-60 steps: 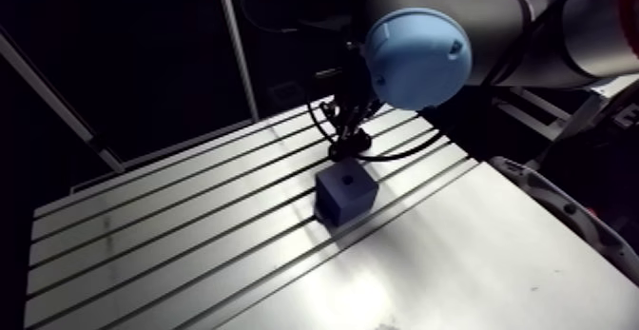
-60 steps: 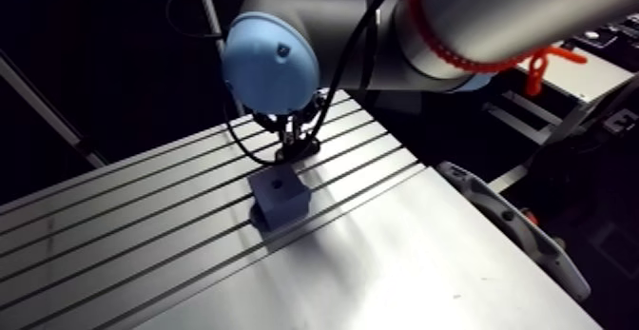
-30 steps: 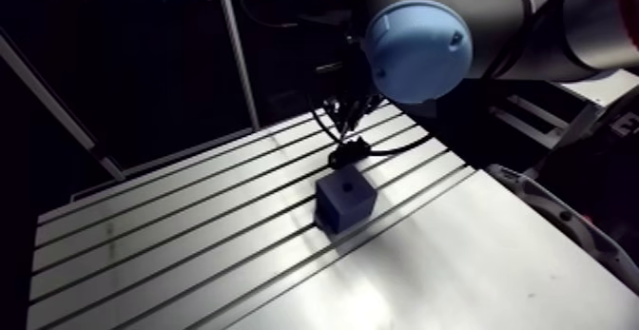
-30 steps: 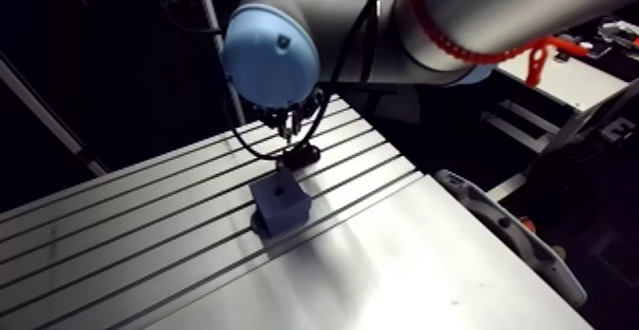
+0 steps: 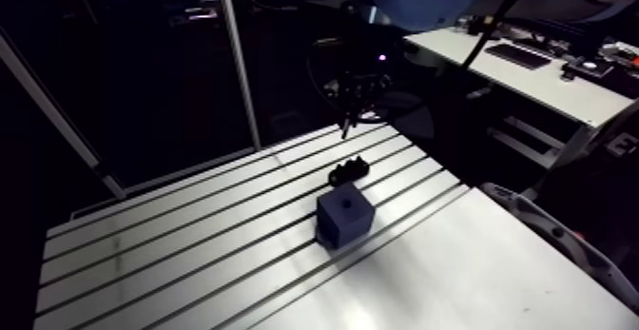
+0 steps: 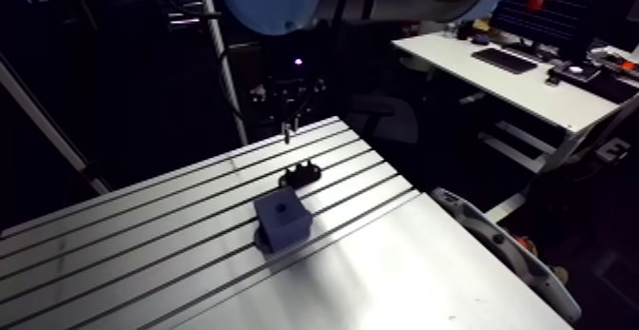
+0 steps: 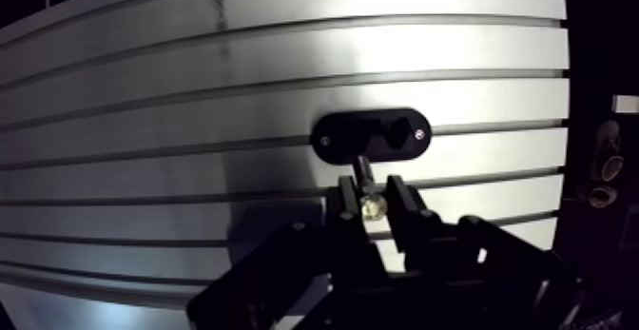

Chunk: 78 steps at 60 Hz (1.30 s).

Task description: Pick up the M10 bolt and insert it into the hex recess until seated.

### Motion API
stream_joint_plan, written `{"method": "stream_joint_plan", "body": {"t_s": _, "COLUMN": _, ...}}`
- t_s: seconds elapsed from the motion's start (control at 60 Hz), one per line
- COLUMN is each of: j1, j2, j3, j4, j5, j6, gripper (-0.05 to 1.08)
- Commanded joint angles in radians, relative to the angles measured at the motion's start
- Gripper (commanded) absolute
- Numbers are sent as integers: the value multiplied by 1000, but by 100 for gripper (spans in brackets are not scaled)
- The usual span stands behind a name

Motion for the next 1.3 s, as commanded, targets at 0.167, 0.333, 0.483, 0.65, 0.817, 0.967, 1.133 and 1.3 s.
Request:
{"method": "stream_joint_plan", "body": {"t_s": 0.167, "j1": 55, "j2": -52, "j3": -63, "j4": 213, "j5": -46, "j6": -2, "gripper": 79}}
{"method": "stream_joint_plan", "body": {"t_s": 0.333, "j1": 105, "j2": -66, "j3": -63, "j4": 246, "j5": -91, "j6": 7, "gripper": 89}}
{"method": "stream_joint_plan", "body": {"t_s": 0.483, "j1": 132, "j2": -83, "j3": -67, "j4": 259, "j5": -97, "j6": 15, "gripper": 90}}
{"method": "stream_joint_plan", "body": {"t_s": 0.65, "j1": 140, "j2": -102, "j3": -60, "j4": 259, "j5": -105, "j6": 16, "gripper": 91}}
{"method": "stream_joint_plan", "body": {"t_s": 0.817, "j1": 139, "j2": -104, "j3": -49, "j4": 268, "j5": -104, "j6": 20, "gripper": 91}}
{"method": "stream_joint_plan", "body": {"t_s": 0.967, "j1": 139, "j2": -112, "j3": -28, "j4": 315, "j5": -110, "j6": 22, "gripper": 92}}
{"method": "stream_joint_plan", "body": {"t_s": 1.133, "j1": 139, "j2": -130, "j3": 13, "j4": 316, "j5": -130, "j6": 24, "gripper": 93}}
{"method": "stream_joint_plan", "body": {"t_s": 1.3, "j1": 136, "j2": -132, "j3": 53, "j4": 268, "j5": -130, "j6": 24, "gripper": 94}}
